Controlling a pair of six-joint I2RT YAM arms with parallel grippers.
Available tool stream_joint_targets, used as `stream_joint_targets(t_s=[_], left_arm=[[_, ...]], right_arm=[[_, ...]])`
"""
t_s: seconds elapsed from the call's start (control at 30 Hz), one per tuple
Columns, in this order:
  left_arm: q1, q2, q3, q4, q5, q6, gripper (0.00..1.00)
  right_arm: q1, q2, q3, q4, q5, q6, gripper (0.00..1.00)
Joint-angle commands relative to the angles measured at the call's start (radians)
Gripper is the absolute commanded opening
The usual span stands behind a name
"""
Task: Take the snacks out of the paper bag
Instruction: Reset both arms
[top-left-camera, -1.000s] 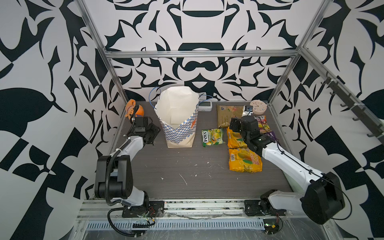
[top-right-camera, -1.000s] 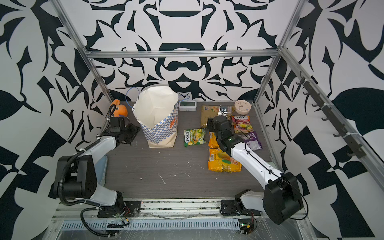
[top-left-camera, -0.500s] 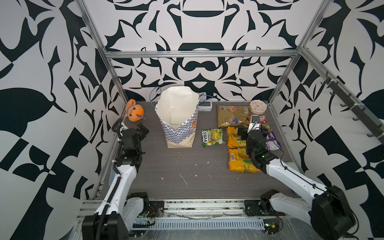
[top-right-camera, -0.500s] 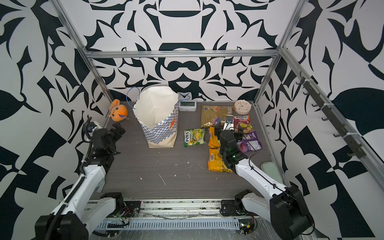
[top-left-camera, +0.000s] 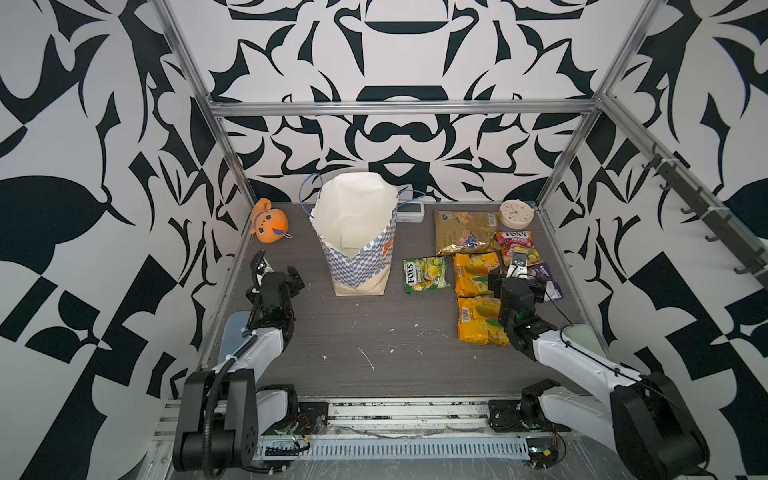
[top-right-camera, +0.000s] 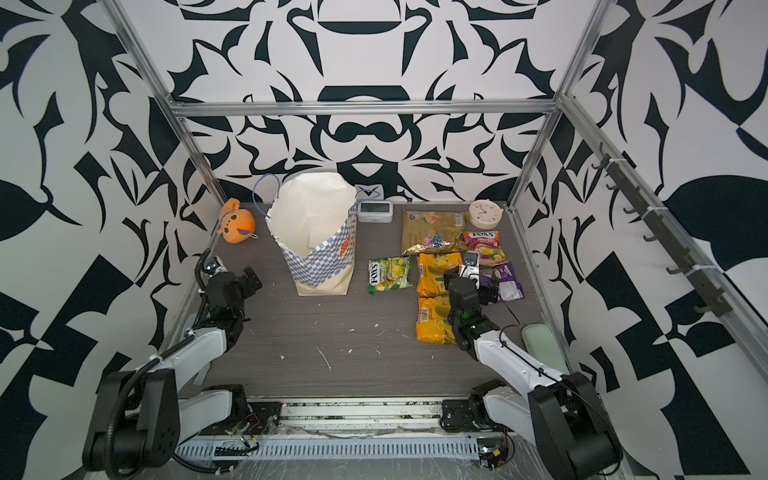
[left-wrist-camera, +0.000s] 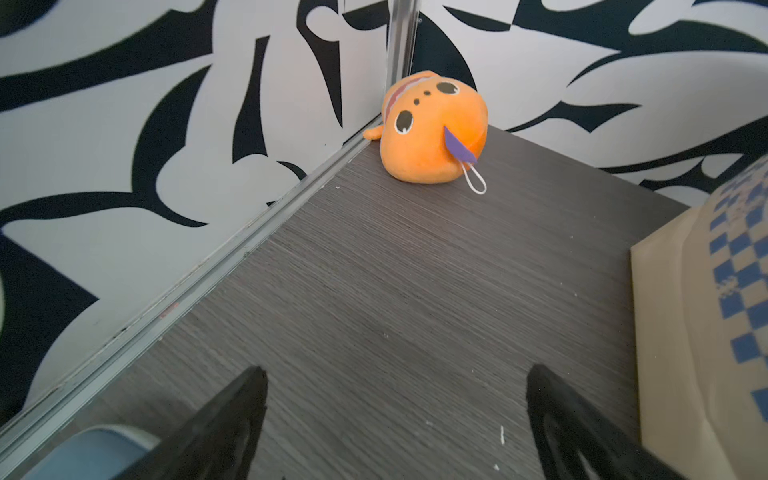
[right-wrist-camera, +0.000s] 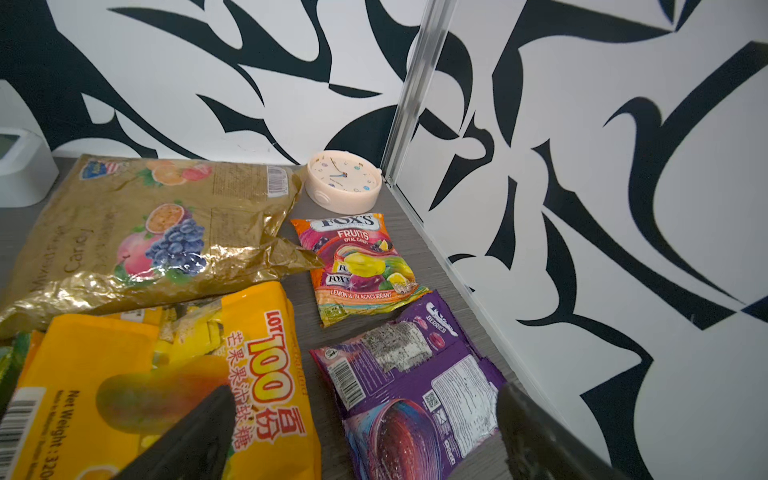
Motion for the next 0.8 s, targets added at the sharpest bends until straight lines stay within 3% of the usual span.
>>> stream_joint_targets(t_s=[0.0, 0.27, 0.4, 0.6, 0.7, 0.77], left_arm=[[-0.006, 0.029, -0.011, 0.142, 0.028, 0.08, 1.0], [-0.006, 0.154, -0.101, 0.421, 0.132, 0.204, 0.99], [-0.006, 0.227, -0.129, 0.539, 0.2, 0.212, 1.0], [-0.007, 0.411, -0.181, 0.849, 0.237, 0.24, 0.99], [-0.006, 0.346, -0.147, 0.68, 0.25, 0.24, 1.0], [-0.006, 0.338, -0.077, 0.539, 0.25, 0.24, 1.0]], right_arm=[[-0.029, 0.067, -0.028, 0.112, -0.079, 0.021, 1.0], [-0.077, 0.256, -0.06, 0.382, -0.124, -0.012, 1.0], [-0.078, 0.292, -0.1, 0.497, -0.203, -0.054, 1.0], [-0.083, 0.388, -0.137, 0.652, -0.302, -0.091, 1.0], [-0.091, 0.478, -0.143, 0.763, -0.292, -0.091, 1.0], [-0.094, 0.482, -0.116, 0.711, -0.287, -0.091, 1.0]])
